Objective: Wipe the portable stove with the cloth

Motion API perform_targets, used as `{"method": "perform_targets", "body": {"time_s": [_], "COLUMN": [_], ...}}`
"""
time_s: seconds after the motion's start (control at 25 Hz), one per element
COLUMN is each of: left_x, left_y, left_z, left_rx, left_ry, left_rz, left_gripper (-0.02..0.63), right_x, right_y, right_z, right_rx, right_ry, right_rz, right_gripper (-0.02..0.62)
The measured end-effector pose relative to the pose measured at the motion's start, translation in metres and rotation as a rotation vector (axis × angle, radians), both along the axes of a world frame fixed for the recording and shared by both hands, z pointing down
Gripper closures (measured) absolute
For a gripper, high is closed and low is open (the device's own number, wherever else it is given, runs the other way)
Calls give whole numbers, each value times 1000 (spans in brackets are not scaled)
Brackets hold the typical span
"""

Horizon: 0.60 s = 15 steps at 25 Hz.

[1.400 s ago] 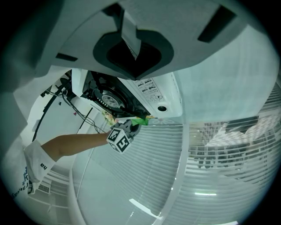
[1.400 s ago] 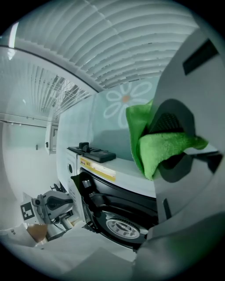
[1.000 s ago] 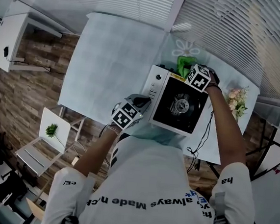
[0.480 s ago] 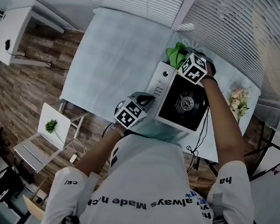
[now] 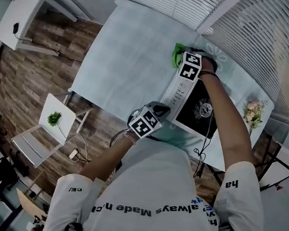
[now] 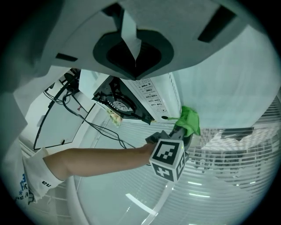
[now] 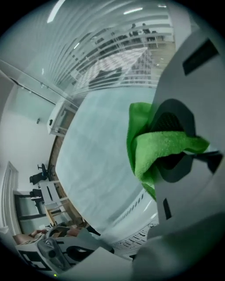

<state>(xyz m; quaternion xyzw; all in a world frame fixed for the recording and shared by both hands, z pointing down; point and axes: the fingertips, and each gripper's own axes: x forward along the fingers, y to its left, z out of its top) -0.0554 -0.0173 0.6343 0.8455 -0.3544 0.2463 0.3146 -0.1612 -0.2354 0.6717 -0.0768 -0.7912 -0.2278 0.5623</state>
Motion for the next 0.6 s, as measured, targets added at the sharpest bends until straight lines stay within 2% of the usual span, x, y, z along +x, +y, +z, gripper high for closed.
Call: {"method": "perform_targets", "body": {"time_s": [0.16,0.32,0.6], "left_x": [-1,0,-7], "left_y": [10,14,18], "left_z": [3,4,3], "left_rx": [-12,-9,-6], "left_ry": [19,23,25], "left_rz": [1,16,31], "left_gripper": [594,594,594], "right_x": [-4,-2,3], "right_y": [13,35,51], "right_z": [14,23,21], "right_rx": [-22,-104,-165], "right_ry": [80,164,222], "right_rz": [-39,-81,-46], "right_gripper": [569,569,569]}}
